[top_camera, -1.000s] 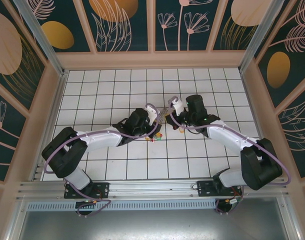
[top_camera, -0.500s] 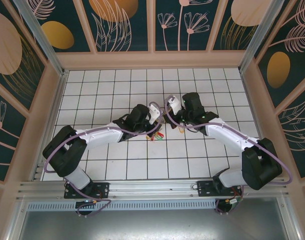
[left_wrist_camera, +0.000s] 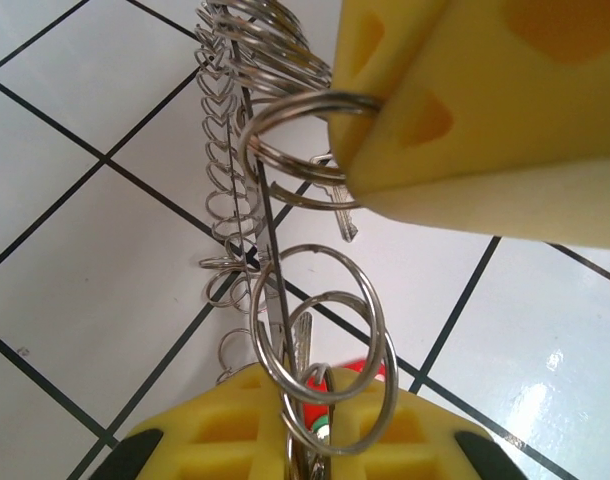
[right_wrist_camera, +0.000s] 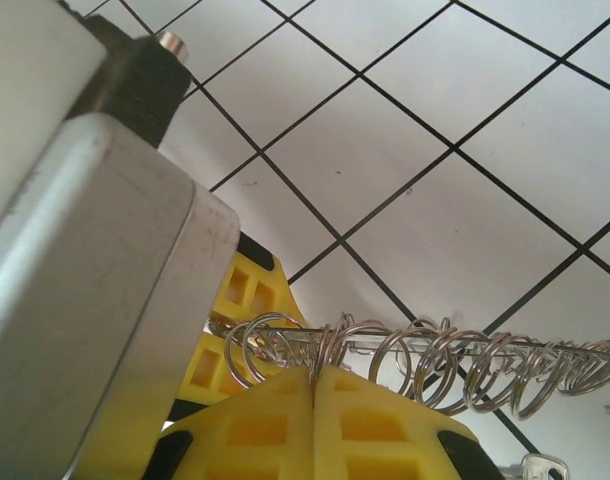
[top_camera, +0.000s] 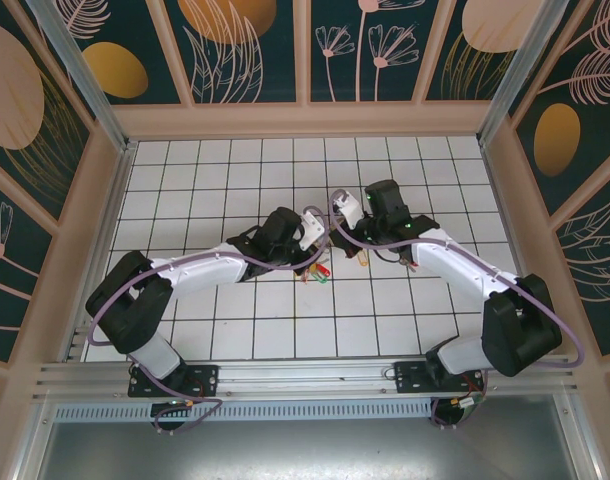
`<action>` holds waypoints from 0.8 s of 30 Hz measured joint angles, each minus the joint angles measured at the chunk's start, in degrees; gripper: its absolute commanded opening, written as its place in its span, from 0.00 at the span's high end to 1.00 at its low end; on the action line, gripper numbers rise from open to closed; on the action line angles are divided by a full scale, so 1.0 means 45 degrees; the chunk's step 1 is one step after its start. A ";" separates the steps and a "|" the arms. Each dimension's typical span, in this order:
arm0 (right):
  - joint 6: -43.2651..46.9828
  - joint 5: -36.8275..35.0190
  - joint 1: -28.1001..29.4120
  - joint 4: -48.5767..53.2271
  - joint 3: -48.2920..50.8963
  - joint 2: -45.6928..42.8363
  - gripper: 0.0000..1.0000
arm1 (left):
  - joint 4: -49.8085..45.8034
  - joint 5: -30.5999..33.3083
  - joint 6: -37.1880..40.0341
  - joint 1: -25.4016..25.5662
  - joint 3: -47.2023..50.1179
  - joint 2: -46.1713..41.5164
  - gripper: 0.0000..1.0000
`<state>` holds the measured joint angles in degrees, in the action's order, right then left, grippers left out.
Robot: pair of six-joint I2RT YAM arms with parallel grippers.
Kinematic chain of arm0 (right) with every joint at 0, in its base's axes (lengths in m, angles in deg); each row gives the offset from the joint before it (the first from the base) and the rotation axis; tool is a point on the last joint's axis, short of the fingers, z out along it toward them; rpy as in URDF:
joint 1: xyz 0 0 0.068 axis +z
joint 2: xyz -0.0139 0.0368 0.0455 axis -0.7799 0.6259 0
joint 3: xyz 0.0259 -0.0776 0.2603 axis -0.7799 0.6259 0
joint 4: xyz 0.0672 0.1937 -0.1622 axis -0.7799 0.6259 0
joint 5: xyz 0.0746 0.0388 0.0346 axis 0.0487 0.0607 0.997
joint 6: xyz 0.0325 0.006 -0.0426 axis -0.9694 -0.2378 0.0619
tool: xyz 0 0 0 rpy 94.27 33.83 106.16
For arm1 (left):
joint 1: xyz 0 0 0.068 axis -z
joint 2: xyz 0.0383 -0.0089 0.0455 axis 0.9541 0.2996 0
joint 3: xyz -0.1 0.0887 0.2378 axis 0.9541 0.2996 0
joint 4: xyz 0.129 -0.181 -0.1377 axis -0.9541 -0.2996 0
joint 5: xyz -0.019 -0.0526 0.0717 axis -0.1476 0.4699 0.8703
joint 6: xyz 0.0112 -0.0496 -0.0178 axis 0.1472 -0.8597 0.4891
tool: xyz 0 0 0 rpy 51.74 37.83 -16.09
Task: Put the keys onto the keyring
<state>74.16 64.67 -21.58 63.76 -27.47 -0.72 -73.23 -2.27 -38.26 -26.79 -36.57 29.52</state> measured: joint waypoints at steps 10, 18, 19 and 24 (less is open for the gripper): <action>-0.0233 0.0466 -0.0194 0.2035 -0.1190 0.0369 1.00 | -0.0238 0.0427 0.0520 0.0189 0.0000 -0.0272 1.00; -0.0500 0.0301 -0.0180 0.3473 -0.1773 0.0685 1.00 | -0.0719 0.0544 0.1161 0.0325 0.0005 -0.0393 1.00; -0.0510 0.0262 -0.0160 0.3667 -0.1953 0.0826 1.00 | -0.0748 0.0559 0.1200 0.0330 0.0005 -0.0393 1.00; -0.0627 0.0170 -0.0117 0.3871 -0.2205 0.1015 1.00 | -0.0797 0.0631 0.1389 0.0316 0.0005 -0.0403 1.00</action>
<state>71.34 65.44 -22.10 81.18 -37.39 3.84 -76.81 0.57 -32.01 -25.37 -36.55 27.70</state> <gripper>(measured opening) 0.052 0.119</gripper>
